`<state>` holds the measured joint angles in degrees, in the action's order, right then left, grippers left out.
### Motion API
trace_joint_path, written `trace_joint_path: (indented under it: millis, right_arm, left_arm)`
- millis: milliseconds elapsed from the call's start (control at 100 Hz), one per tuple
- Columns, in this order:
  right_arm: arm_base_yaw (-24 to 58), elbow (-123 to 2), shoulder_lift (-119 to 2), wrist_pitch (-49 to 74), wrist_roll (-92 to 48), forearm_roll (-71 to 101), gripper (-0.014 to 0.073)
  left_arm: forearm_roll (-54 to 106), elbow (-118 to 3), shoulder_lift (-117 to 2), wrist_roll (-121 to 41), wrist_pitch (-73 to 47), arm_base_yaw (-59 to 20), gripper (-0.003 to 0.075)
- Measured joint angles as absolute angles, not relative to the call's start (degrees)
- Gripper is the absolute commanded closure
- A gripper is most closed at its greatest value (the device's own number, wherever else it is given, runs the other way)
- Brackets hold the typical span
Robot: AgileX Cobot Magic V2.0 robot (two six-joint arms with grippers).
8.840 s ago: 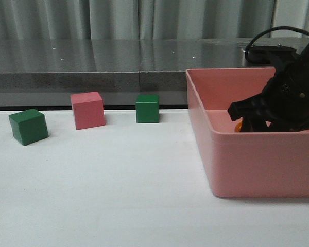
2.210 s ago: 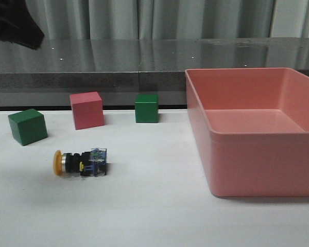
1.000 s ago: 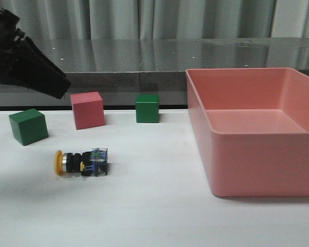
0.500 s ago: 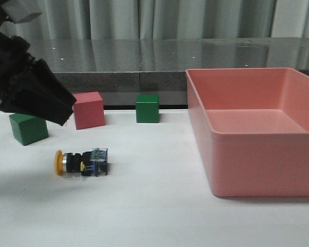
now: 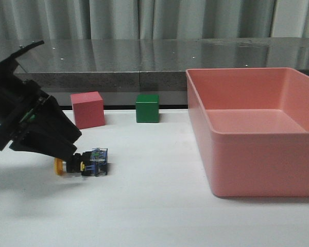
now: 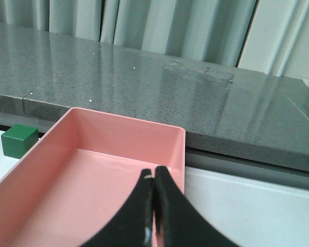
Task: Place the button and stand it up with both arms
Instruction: 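Move the left gripper down toward the lying button, then grasp the button's yellow cap end with the left gripper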
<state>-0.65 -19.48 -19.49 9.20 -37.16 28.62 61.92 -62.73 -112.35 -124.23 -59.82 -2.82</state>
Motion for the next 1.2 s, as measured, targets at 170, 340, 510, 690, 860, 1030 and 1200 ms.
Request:
trace_joint_path:
  millis: [170, 340, 510, 690, 860, 1030, 1200]
  right_arm:
    - [-0.6, -19.4, -19.5, 9.4, -37.2, 28.6, 0.0655]
    - [-0.6, -19.4, -19.5, 9.7, -37.2, 28.6, 0.0655]
    - [-0.6, -19.4, -19.5, 9.9, -37.2, 28.6, 0.0655]
    - [-0.6, -19.4, -19.5, 9.9, -37.2, 28.6, 0.0655]
    - [-0.6, -19.4, -19.5, 9.9, -37.2, 28.6, 0.0655]
    - [-0.6, -19.4, -19.5, 9.9, -37.2, 28.6, 0.0655]
    - [-0.6, -19.4, -19.5, 9.9, -37.2, 28.6, 0.0655]
  left_arm:
    - [62.2, -62.8, -114.8, -124.3, -59.4, -2.8, 0.0333]
    - [62.2, -62.8, -116.8, -124.9, -59.0, -2.8, 0.0333]
    - [62.2, -62.9, -117.8, -125.4, -58.5, -2.7, 0.0333]
    - [62.5, -63.2, -119.1, -125.7, -58.8, -2.3, 0.0335]
    - [63.6, -63.5, -119.9, -125.7, -59.7, -1.9, 0.0493]
    - [63.7, -63.7, -120.2, -125.8, -61.3, -1.5, 0.0740]
    - [61.7, -63.5, -118.9, -125.8, -64.9, -0.9, 0.0740]
